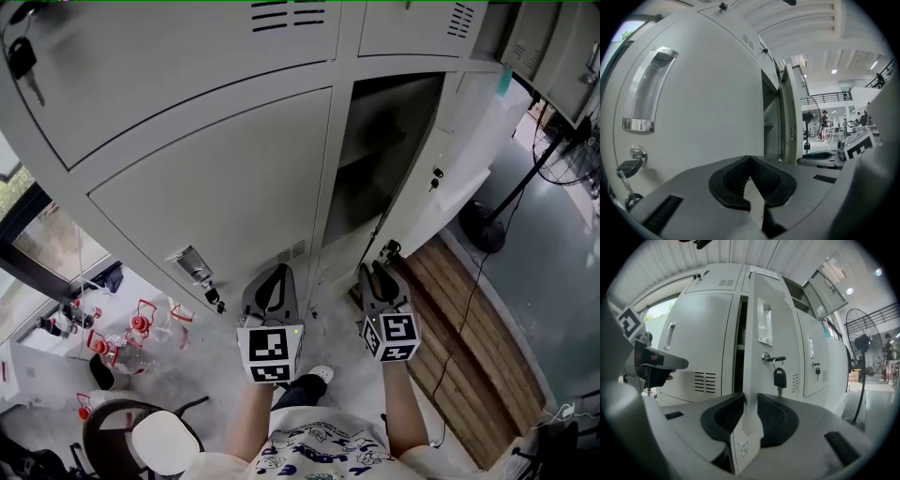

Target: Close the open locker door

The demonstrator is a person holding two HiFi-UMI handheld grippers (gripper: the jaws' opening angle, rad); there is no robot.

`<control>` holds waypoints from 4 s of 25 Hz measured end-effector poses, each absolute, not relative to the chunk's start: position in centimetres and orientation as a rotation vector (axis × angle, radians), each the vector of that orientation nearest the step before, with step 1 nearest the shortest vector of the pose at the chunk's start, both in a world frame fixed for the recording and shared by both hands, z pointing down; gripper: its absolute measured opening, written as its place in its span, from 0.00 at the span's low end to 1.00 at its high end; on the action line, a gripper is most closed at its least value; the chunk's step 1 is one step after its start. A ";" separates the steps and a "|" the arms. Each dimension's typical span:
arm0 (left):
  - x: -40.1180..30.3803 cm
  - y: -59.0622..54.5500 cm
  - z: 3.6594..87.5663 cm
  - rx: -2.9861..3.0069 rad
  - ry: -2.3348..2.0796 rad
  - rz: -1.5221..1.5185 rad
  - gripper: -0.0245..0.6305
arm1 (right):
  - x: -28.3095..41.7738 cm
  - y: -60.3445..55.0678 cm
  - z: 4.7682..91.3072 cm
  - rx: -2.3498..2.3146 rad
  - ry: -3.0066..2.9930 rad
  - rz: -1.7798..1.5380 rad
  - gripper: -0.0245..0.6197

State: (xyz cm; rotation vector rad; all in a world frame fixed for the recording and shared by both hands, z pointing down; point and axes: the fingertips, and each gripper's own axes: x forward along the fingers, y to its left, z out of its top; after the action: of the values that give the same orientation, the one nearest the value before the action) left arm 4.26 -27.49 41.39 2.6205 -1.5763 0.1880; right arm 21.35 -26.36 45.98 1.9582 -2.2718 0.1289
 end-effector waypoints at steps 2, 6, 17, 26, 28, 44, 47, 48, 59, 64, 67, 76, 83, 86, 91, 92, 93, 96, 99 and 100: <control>4.1 -27.6 41.4 2.616 -1.580 0.189 0.04 | 21.1 -26.6 46.0 1.951 -2.284 0.131 0.17; 3.8 -27.7 41.7 2.606 -1.585 0.193 0.04 | 20.4 -27.2 46.0 1.923 -2.299 0.120 0.16; 3.7 -28.0 42.2 2.590 -1.588 0.200 0.04 | 18.9 -28.9 46.0 1.866 -2.334 0.097 0.15; 3.7 -28.4 42.3 2.581 -1.588 0.194 0.04 | 17.8 -30.5 46.1 1.836 -2.350 0.084 0.15; 3.7 -28.5 42.4 2.579 -1.588 0.196 0.04 | 17.5 -30.8 46.1 1.830 -2.353 0.083 0.15; 3.4 -29.6 42.7 2.569 -1.594 0.198 0.04 | 15.7 -33.6 46.1 1.786 -2.382 0.077 0.14; 3.4 -29.7 42.7 2.568 -1.595 0.194 0.04 | 15.5 -34.0 46.1 1.784 -2.386 0.078 0.14; 3.5 -29.7 42.7 2.569 -1.594 0.193 0.04 | 15.5 -34.1 46.1 1.783 -2.388 0.078 0.14; 3.6 -29.9 42.5 2.569 -1.604 0.195 0.04 | 15.1 -35.0 46.1 1.761 -2.408 0.084 0.14; 3.5 -29.6 42.3 2.568 -1.610 0.194 0.04 | 15.0 -35.0 46.1 1.762 -2.412 0.103 0.14; 3.5 -29.4 42.2 2.571 -1.610 0.192 0.04 | 15.1 -34.8 46.0 1.765 -2.412 0.105 0.14; 4.6 -28.4 41.6 2.608 -1.577 0.182 0.04 | 15.9 -31.8 45.1 1.802 -2.413 0.102 0.23; 6.3 -26.7 40.5 2.670 -1.521 0.166 0.04 | 17.8 -28.1 44.3 1.885 -2.379 0.100 0.23; 7.1 -25.8 39.7 2.698 -1.500 0.150 0.04 | 19.0 -26.3 43.5 1.919 -2.355 0.076 0.23; 8.0 -23.8 38.3 2.746 -1.471 0.125 0.04 | 21.3 -23.1 41.9 2.045 -2.299 0.063 0.13; 8.1 -23.4 38.1 2.753 -1.466 0.123 0.04 | 21.7 -22.4 41.6 2.066 -2.292 0.066 0.13; 8.2 -23.0 37.9 2.759 -1.461 0.121 0.04 | 22.0 -21.7 41.4 2.083 -2.284 0.069 0.13; 8.4 -21.8 37.6 2.770 -1.451 0.115 0.04 | 23.0 -19.6 40.8 2.124 -2.259 0.069 0.13; 8.5 -20.5 37.3 2.780 -1.440 0.111 0.04 | 23.7 -17.6 40.4 2.167 -2.230 0.067 0.13; 8.6 -20.1 37.3 2.785 -1.435 0.110 0.04 | 24.0 -16.9 40.3 2.180 -2.221 0.067 0.13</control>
State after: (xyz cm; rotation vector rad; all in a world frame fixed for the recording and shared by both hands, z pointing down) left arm 8.55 -20.09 37.25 2.7845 -1.4350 0.1104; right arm 23.96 -16.92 40.29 2.1799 -2.2214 0.0673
